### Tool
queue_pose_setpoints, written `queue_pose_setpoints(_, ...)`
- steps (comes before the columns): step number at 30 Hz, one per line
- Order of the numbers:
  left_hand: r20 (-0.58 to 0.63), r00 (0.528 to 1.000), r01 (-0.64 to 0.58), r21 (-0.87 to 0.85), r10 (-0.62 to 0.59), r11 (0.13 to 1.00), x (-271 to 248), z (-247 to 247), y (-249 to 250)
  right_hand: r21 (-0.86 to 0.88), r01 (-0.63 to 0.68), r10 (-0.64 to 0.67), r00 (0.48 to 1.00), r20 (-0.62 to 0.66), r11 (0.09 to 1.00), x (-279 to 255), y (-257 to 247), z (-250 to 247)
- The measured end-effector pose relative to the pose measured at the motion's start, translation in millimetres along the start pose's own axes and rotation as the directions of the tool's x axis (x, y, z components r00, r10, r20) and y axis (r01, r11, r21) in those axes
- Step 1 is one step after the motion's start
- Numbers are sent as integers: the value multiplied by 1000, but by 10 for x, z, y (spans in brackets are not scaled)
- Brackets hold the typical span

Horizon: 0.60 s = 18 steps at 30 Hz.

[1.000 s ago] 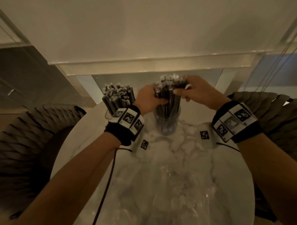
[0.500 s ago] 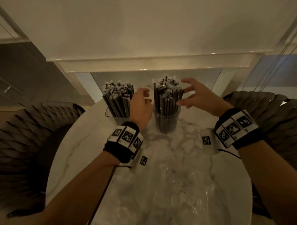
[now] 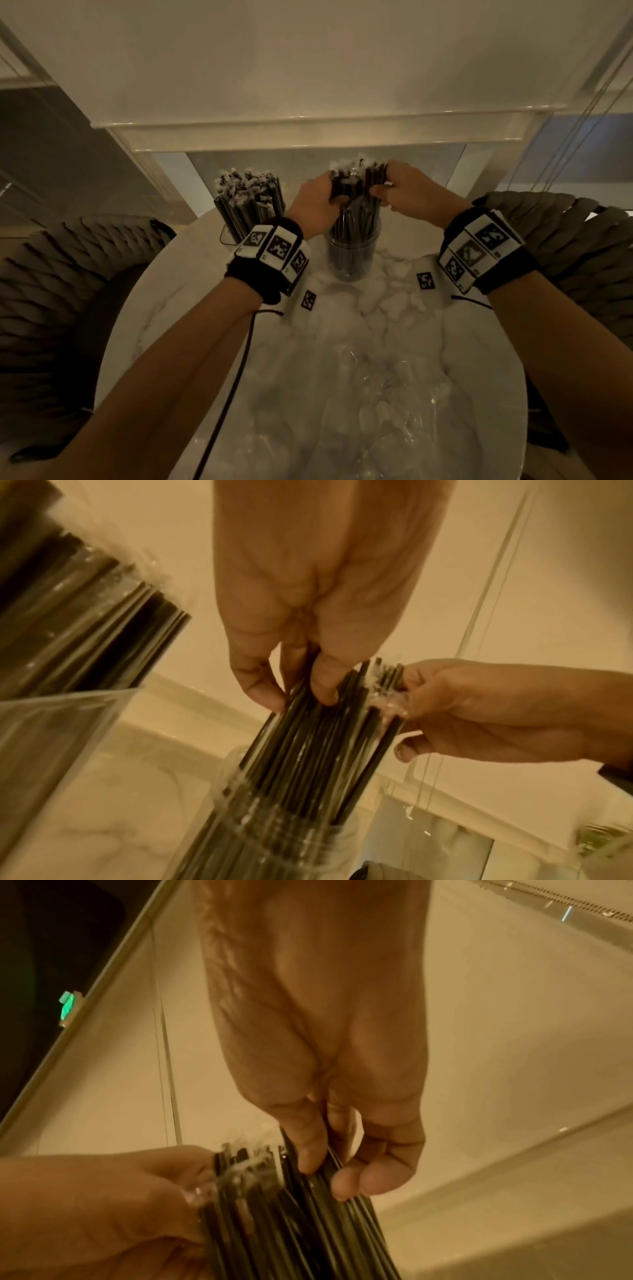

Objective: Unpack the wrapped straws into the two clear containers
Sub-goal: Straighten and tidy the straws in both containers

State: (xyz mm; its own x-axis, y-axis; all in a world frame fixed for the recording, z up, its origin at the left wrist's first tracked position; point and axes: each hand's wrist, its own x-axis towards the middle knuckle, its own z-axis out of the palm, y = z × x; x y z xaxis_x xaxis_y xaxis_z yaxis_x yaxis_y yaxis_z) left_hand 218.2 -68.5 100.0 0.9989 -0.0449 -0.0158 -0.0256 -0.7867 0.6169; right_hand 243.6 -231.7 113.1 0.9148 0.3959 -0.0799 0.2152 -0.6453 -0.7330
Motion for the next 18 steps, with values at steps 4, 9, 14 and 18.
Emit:
queue_pose_setpoints(4, -42, 997, 49, -236, -61, 971, -185, 82, -153, -18, 41, -44, 973, -227, 999, -56, 123, 89)
queue_pose_setpoints(9, -327, 928, 51, -369, -180, 928, -484, 340, -375, 108, 88, -24, 871, -491, 990, -396, 178, 302)
queue_pose_setpoints(14, -254, 967, -38, -223, -20, 974, -429, 507, -264, 75, 9, 16, 947, -320, 997, -335, 145, 700)
queue_pose_setpoints(18, -243, 970, -73, -234, 15, 969, -336, 420, -190, 5, 63, -59, 956, -288, 998, -213, 97, 530)
